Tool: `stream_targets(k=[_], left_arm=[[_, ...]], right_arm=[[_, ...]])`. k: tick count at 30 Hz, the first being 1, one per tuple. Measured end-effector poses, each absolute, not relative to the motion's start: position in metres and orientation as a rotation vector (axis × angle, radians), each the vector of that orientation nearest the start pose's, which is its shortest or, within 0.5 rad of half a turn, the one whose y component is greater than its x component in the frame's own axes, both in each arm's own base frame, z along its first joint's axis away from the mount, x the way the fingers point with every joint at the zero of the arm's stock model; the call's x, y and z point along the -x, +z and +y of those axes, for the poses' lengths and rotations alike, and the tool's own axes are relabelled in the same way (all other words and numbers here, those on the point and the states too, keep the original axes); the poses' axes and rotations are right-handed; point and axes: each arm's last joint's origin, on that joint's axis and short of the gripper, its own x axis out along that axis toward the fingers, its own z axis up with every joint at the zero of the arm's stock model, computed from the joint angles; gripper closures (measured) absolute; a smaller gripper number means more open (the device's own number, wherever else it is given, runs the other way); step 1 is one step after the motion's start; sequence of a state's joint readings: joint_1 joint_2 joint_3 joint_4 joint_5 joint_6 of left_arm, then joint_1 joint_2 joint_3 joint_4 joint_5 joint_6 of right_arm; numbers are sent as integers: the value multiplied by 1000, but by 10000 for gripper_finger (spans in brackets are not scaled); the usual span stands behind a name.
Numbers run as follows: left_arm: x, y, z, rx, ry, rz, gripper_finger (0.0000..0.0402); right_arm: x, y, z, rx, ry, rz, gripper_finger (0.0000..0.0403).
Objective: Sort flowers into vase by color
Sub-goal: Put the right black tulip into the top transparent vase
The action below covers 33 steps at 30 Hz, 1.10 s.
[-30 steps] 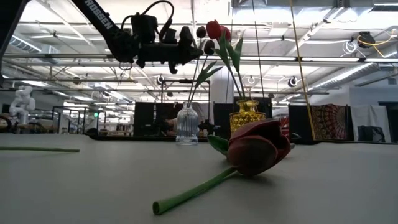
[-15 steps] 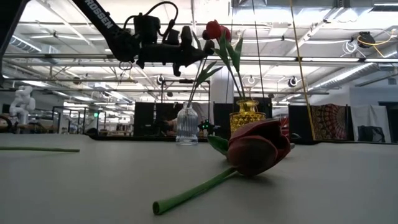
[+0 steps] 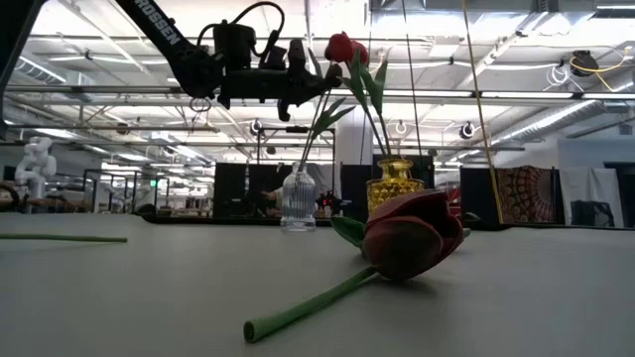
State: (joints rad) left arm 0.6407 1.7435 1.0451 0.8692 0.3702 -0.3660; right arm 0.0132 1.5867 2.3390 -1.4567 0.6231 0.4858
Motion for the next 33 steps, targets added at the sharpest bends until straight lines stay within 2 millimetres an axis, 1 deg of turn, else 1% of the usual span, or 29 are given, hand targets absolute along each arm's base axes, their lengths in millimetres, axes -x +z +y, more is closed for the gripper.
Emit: stream_targets(k=[4, 8, 16, 26, 33], left_arm=[[-315, 267, 222, 305, 236, -194, 332], [-315, 265, 222, 317, 229, -169, 320], [-316, 263, 220, 330, 173, -137, 318], [-314, 270, 217, 341, 140, -147, 317], [-314, 264, 218, 374, 146, -93, 317]], right_arm=[[-232, 520, -14, -221, -728, 522, 248], [-232, 520, -14, -204, -723, 528, 248], [-232, 520, -14, -186, -718, 535, 248], [-230, 517, -14, -162, -724, 568, 248], [-229, 517, -14, -162, -726, 575, 248]])
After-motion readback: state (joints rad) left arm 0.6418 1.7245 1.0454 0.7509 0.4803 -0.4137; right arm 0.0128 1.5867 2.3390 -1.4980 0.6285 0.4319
